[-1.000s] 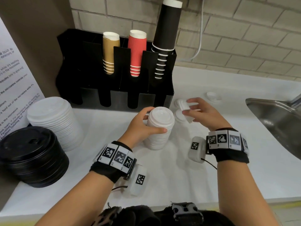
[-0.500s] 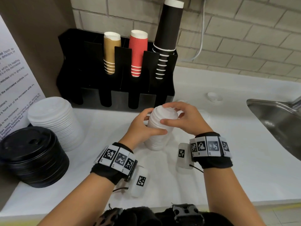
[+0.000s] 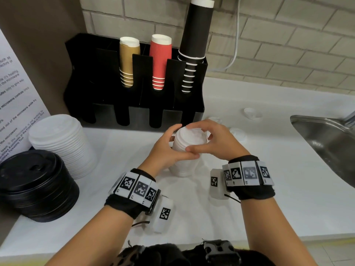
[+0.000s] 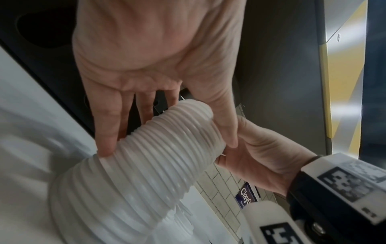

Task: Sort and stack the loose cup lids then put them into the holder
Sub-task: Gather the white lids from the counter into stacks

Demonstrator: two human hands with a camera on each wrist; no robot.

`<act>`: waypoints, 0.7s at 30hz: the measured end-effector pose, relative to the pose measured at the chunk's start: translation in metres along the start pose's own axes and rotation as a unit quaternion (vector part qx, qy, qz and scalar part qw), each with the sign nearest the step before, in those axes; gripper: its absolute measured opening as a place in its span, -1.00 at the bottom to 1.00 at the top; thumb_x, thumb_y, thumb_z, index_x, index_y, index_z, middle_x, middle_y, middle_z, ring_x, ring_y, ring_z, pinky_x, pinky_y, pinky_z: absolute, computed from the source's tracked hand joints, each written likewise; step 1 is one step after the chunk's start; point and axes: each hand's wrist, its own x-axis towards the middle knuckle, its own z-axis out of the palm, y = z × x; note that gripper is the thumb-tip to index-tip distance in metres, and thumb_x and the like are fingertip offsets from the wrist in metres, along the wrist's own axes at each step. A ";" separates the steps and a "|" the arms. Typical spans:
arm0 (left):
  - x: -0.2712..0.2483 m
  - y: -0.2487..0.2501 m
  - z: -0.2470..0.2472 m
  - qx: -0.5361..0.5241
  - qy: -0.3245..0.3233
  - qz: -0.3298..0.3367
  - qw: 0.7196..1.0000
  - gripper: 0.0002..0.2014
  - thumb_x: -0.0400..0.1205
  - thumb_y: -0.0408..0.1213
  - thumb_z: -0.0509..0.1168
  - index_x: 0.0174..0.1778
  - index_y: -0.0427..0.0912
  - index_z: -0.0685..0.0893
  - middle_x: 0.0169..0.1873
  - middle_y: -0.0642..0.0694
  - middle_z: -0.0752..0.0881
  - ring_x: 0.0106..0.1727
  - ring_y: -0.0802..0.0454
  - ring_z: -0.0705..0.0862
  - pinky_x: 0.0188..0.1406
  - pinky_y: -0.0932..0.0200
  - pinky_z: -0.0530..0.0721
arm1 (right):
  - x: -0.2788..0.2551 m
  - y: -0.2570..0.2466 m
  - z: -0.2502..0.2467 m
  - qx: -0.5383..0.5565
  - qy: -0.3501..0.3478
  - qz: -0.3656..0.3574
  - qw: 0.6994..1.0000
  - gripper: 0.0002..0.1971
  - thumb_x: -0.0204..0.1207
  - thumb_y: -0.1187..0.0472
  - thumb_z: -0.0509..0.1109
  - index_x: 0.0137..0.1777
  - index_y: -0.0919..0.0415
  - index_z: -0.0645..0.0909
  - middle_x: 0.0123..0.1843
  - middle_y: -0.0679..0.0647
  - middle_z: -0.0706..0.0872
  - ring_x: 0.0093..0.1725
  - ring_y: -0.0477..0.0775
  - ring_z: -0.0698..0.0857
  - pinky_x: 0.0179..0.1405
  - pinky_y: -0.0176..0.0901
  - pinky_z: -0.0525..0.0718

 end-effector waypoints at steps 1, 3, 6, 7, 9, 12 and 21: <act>0.000 0.000 0.000 -0.002 0.000 0.005 1.000 -0.16 0.29 -0.13 0.70 0.43 0.32 0.44 0.19 0.29 0.54 0.34 0.14 0.52 0.28 0.05 0.61 | 0.000 0.000 -0.002 0.015 -0.012 -0.001 1.000 -0.48 0.26 0.01 0.67 0.23 -0.13 0.65 0.16 -0.22 0.62 0.04 -0.52 0.51 -0.09 -0.70 0.41; 0.000 0.002 0.000 -0.005 -0.001 0.014 1.000 -0.24 0.32 -0.11 0.68 0.39 0.34 0.48 0.19 0.32 0.57 0.32 0.25 0.51 0.25 0.06 0.62 | 0.002 0.003 -0.007 0.063 -0.017 0.003 0.998 -0.62 0.34 0.00 0.61 0.18 -0.15 0.69 0.15 -0.22 0.66 0.03 -0.42 0.57 -0.08 -0.62 0.48; 0.000 0.003 -0.001 -0.002 -0.005 0.015 1.000 -0.28 0.32 -0.14 0.67 0.34 0.31 0.51 0.21 0.35 0.56 0.27 0.35 0.47 0.28 -0.02 0.62 | 0.016 0.021 -0.021 0.127 0.075 0.059 0.987 -0.87 0.53 0.06 0.47 0.06 -0.11 0.72 0.06 -0.24 0.73 -0.04 -0.31 0.64 -0.06 -0.48 0.51; 0.001 0.003 -0.001 0.002 -0.006 0.015 1.000 -0.28 0.32 -0.16 0.67 0.33 0.32 0.51 0.21 0.36 0.55 0.27 0.35 0.47 0.29 -0.02 0.60 | 0.022 0.031 -0.026 0.118 0.104 0.097 0.983 -0.91 0.56 0.09 0.43 0.03 -0.07 0.71 0.05 -0.17 0.74 -0.01 -0.22 0.66 -0.02 -0.40 0.50; 0.001 0.003 -0.001 0.009 -0.005 0.014 1.000 -0.29 0.32 -0.17 0.68 0.30 0.33 0.50 0.21 0.36 0.54 0.27 0.32 0.48 0.31 0.00 0.57 | 0.035 0.053 -0.033 0.036 0.106 0.188 0.976 -0.83 0.58 0.10 0.40 0.14 0.02 0.67 0.17 0.01 0.69 0.16 0.02 0.66 0.06 -0.28 0.46; 0.001 0.004 -0.002 0.019 -0.010 0.012 1.000 -0.28 0.32 -0.18 0.68 0.32 0.31 0.48 0.22 0.33 0.54 0.31 0.20 0.49 0.37 -0.06 0.57 | 0.051 0.081 -0.031 -0.085 0.027 0.265 0.960 -0.52 0.52 0.07 0.46 0.44 0.05 0.52 0.43 0.16 0.54 0.38 0.16 0.56 0.17 -0.21 0.42; 0.003 0.009 -0.003 0.033 -0.019 0.004 0.999 -0.19 0.33 -0.11 0.67 0.41 0.34 0.38 0.28 0.26 0.50 0.38 0.15 0.43 0.38 -0.04 0.51 | 0.072 0.098 -0.002 -0.248 -0.077 0.268 0.928 -0.34 0.45 0.04 0.50 0.55 -0.11 0.37 0.49 0.28 0.40 0.39 0.31 0.53 0.34 0.01 0.50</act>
